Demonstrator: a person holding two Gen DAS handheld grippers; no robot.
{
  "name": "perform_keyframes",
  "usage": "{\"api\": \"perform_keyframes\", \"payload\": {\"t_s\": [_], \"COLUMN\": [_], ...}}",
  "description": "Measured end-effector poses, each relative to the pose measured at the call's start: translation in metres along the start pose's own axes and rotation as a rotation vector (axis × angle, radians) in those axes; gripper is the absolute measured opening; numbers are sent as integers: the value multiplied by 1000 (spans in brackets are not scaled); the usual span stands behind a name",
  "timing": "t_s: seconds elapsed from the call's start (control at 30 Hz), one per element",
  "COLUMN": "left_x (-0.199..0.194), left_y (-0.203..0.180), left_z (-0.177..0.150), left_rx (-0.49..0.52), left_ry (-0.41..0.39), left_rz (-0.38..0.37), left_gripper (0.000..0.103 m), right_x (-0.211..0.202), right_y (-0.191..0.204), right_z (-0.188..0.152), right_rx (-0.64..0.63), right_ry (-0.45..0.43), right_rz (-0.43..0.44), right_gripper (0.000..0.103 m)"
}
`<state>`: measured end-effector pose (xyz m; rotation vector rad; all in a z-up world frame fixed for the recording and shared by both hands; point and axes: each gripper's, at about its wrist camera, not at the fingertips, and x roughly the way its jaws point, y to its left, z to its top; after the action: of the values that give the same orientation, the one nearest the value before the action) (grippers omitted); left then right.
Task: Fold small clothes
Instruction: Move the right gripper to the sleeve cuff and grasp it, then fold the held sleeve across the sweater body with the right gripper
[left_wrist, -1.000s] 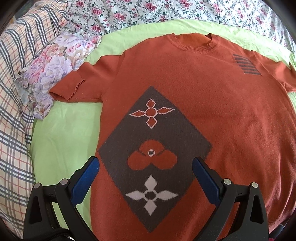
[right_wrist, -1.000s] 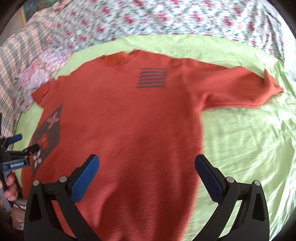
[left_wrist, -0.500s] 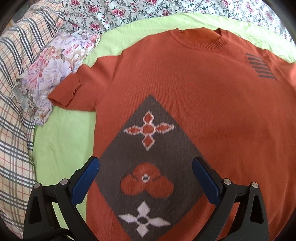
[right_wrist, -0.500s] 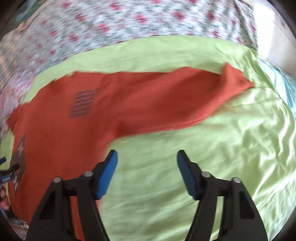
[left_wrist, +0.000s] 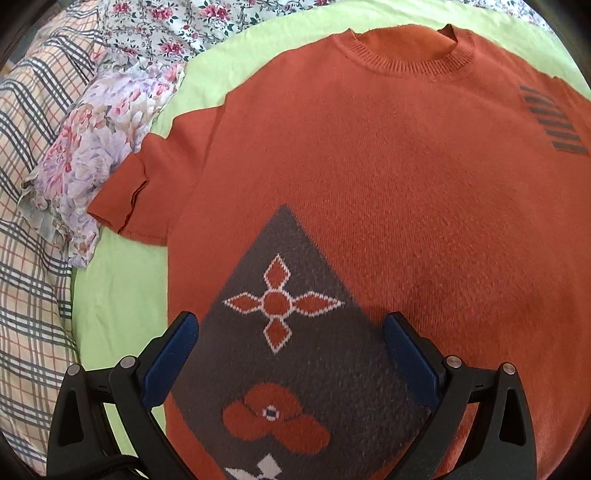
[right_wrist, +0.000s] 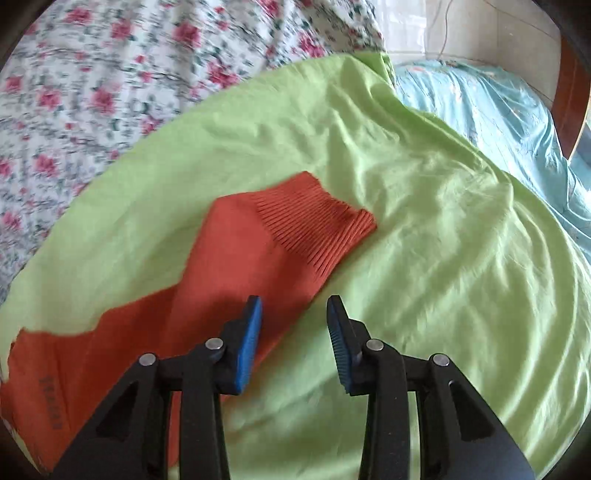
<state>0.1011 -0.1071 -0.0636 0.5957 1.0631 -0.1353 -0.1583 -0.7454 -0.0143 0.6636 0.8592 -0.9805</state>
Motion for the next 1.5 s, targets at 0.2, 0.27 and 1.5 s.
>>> {"api": "perform_keyframes", "payload": {"t_s": [0.2,0.27,1.5], "left_x": [1,-1,52], "left_y": [8,12,6], "left_z": [2,1,116], "left_rx": [-10,-22,-183], "left_ry": [-7,-15,-18], "left_rz": [-3,-9,-499], "left_gripper": [101,101,88], "right_x": [-25,-46,-93], "right_y": [35,66,363], "right_z": [-15,-29,-266], "right_rx": [-120,-193,-583], "right_ry": [-69,-85,253], "right_rz": [21,67,554], "right_gripper": [7,7,48]}}
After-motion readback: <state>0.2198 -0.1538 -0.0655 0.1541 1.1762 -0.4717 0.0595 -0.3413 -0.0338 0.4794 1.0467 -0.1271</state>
